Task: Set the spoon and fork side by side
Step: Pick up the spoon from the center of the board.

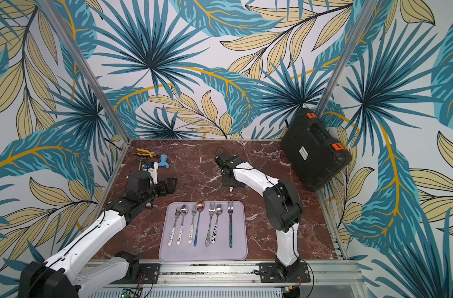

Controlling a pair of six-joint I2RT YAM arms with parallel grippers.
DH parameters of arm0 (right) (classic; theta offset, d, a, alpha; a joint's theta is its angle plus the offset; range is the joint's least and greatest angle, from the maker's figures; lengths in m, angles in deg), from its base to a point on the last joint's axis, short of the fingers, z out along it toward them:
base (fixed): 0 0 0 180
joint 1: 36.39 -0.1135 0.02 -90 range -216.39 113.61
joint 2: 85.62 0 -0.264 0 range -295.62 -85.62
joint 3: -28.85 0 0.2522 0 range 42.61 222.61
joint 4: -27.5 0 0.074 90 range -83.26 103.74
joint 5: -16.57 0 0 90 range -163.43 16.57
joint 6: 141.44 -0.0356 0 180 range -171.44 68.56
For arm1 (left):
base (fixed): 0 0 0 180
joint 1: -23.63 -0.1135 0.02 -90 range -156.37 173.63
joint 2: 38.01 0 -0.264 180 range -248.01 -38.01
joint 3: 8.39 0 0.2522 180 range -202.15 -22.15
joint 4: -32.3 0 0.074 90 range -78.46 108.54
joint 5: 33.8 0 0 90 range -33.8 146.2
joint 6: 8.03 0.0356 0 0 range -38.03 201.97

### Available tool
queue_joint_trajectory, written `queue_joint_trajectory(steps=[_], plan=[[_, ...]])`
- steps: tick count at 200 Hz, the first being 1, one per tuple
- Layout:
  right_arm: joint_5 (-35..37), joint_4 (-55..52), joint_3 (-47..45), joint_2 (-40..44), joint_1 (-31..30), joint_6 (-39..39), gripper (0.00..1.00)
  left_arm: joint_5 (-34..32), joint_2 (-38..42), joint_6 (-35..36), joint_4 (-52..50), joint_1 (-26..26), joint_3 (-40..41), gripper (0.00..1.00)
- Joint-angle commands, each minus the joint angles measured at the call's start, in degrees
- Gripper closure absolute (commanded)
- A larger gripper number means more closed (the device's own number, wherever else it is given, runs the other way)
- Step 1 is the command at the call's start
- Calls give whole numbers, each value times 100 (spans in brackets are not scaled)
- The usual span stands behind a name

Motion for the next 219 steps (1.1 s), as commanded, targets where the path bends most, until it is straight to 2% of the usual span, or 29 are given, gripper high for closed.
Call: queue_joint_trajectory(steps=[1,39,80,124,165,193,219], plan=[[-158,-159,200,-370,84,168,35,-53,110,28,-8,-35,103,0],[-342,-144,408,-832,140,184,39,-41,92,19,2,-34,103,0],[-446,-175,563,-1146,165,200,47,-54,101,28,-14,-36,104,0],[-486,-193,569,-1137,200,181,64,-70,108,28,-27,-33,103,0],[-469,-162,539,-1059,218,125,75,-89,128,30,-43,-38,100,0],[-484,-140,530,-1012,232,108,88,-106,142,35,-50,-36,96,0],[-484,-102,510,-910,226,179,94,-122,127,5,-6,-32,129,0]])
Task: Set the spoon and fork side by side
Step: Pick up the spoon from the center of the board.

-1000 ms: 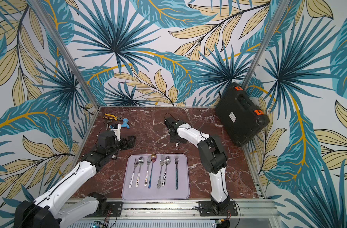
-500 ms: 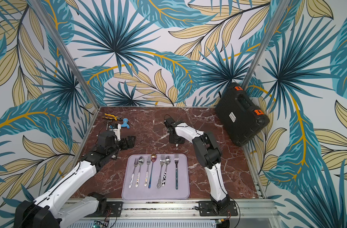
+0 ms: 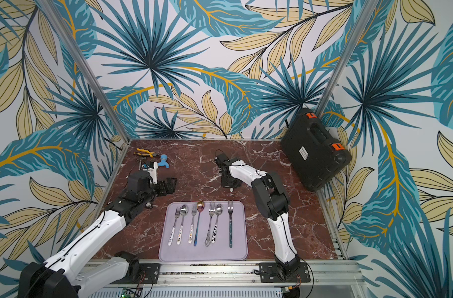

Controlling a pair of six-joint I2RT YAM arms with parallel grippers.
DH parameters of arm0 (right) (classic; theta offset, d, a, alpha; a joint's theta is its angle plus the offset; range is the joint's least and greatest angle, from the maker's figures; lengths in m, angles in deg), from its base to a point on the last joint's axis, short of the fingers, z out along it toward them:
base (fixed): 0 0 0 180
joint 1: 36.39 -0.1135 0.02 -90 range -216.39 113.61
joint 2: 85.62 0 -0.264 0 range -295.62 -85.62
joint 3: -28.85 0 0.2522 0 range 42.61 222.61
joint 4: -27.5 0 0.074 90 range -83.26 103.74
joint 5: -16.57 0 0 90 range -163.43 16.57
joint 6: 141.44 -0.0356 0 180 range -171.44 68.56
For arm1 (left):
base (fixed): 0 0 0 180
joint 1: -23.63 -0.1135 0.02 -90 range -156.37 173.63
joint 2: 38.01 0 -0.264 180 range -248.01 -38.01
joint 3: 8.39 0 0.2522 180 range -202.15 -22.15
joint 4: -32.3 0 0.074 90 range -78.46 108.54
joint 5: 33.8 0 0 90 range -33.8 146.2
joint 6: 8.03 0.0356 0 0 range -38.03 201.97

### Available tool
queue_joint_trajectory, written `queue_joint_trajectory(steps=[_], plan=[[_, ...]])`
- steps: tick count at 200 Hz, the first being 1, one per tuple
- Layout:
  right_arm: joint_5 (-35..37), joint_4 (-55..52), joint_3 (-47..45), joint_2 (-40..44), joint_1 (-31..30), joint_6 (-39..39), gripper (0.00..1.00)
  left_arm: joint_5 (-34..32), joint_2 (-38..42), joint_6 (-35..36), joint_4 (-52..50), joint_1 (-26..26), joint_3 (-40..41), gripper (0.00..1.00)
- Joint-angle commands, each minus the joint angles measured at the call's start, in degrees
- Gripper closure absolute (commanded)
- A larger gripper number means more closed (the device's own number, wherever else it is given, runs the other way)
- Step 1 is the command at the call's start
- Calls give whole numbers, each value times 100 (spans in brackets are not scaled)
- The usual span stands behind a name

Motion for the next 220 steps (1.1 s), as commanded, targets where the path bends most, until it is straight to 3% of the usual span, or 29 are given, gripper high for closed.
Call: queue_joint_trajectory(steps=[1,18,117,171,220], plan=[[14,-62,-44,73,19,52,94,-84,116,8,-4,-32,129,0],[24,-94,-9,129,23,119,100,-64,99,19,-12,-34,120,0],[274,-212,-319,1212,18,413,100,-63,143,4,1,-37,138,0],[171,-282,-1587,2514,-183,308,100,-63,126,-3,23,-36,147,0],[135,-437,-2691,3547,-750,-107,100,7,77,-3,23,-36,122,0]])
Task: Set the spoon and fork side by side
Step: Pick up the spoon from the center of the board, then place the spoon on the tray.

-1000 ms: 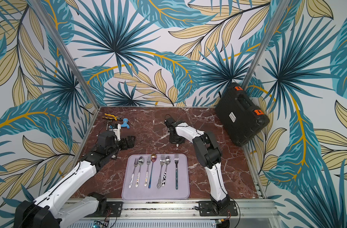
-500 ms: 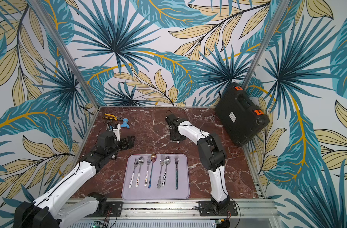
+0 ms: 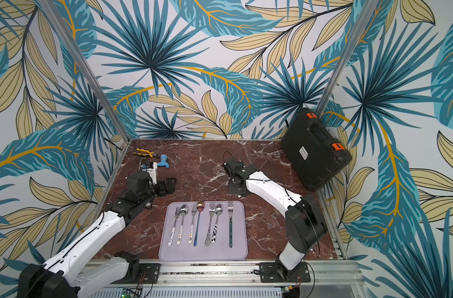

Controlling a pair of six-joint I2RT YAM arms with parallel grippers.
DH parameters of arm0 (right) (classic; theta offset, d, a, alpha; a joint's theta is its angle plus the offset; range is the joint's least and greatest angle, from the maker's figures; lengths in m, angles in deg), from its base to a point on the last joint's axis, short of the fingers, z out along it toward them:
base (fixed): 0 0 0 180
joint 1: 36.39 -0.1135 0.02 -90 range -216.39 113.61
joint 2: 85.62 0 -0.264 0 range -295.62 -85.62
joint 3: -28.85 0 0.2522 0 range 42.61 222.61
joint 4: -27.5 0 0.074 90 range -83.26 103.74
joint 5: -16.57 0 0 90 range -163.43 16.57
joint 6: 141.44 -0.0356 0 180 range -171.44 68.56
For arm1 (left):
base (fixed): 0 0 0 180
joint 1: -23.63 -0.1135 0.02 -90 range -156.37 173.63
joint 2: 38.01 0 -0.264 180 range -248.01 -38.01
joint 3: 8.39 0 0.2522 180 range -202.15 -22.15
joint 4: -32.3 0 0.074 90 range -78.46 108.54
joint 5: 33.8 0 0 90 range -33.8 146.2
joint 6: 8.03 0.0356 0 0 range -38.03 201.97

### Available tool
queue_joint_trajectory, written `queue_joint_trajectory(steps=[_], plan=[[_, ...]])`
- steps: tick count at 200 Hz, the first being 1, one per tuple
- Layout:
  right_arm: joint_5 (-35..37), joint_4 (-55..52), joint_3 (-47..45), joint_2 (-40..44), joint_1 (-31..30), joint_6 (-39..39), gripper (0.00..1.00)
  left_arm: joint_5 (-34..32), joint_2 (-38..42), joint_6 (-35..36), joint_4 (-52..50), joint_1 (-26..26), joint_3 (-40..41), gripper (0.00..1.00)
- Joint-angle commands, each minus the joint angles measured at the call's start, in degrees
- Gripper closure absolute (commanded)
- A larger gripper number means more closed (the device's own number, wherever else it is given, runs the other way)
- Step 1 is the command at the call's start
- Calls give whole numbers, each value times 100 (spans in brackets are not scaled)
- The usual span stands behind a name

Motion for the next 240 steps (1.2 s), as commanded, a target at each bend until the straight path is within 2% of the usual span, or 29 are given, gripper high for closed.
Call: queue_joint_trajectory(steps=[1,62,94,124,172,240], plan=[[4,-259,-412,404,-265,-298,100,18,9,-1,20,-34,93,0],[-102,-194,-1611,1266,-940,-1074,100,-6,12,6,5,-32,92,0],[-277,227,-2264,1439,-1137,-1503,100,-40,47,13,-1,-33,100,0],[-380,676,-2712,1426,-1576,-1818,100,-40,0,8,1,-32,96,0],[-464,962,-2926,1292,-1954,-1998,100,-50,-24,11,5,-32,92,0],[-631,1233,-3309,1336,-1991,-2184,100,-53,-32,23,21,-35,101,0]])
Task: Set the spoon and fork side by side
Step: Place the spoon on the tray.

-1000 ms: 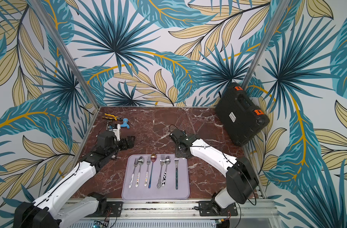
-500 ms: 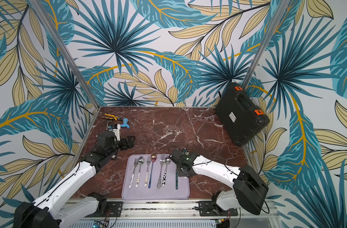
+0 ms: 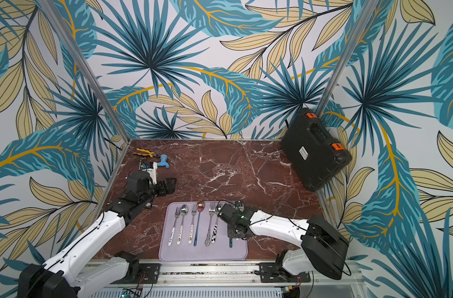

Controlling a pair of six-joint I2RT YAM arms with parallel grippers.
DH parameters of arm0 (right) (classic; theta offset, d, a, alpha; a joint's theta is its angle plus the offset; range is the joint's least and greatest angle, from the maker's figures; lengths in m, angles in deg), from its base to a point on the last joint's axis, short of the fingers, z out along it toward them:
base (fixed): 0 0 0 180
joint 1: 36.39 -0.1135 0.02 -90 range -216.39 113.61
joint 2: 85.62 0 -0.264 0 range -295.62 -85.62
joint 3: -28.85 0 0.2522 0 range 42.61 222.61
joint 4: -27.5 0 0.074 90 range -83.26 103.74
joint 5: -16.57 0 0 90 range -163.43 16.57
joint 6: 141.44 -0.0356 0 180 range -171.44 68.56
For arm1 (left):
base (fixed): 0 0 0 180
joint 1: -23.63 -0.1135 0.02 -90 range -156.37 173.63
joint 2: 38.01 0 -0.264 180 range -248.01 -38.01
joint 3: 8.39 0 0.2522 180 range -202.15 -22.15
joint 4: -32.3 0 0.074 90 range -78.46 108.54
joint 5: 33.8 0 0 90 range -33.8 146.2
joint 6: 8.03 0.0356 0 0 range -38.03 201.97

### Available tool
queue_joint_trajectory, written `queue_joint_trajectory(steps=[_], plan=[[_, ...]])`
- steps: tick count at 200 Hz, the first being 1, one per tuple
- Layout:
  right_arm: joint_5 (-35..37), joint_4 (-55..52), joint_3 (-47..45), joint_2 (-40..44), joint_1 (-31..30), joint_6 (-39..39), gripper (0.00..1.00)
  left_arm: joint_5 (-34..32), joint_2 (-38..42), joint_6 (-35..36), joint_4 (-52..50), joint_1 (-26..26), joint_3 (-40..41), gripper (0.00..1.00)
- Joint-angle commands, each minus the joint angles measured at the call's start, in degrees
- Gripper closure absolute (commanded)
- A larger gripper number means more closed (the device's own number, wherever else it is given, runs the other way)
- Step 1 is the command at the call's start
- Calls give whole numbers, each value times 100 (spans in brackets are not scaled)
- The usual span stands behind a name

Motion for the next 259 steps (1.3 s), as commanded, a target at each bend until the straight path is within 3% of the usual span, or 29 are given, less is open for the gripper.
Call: queue_joint_trajectory(steps=[1,85,141,259], plan=[[-78,153,-198,-19,-32,-177,100,-46,-32,21,18,-34,101,0],[-124,248,-104,-241,-32,-94,99,-27,-3,21,18,-32,109,0],[1,225,-65,-241,-32,-61,90,-30,-10,21,16,-34,114,0],[202,16,87,144,-28,8,45,-62,33,45,13,-40,125,0]])
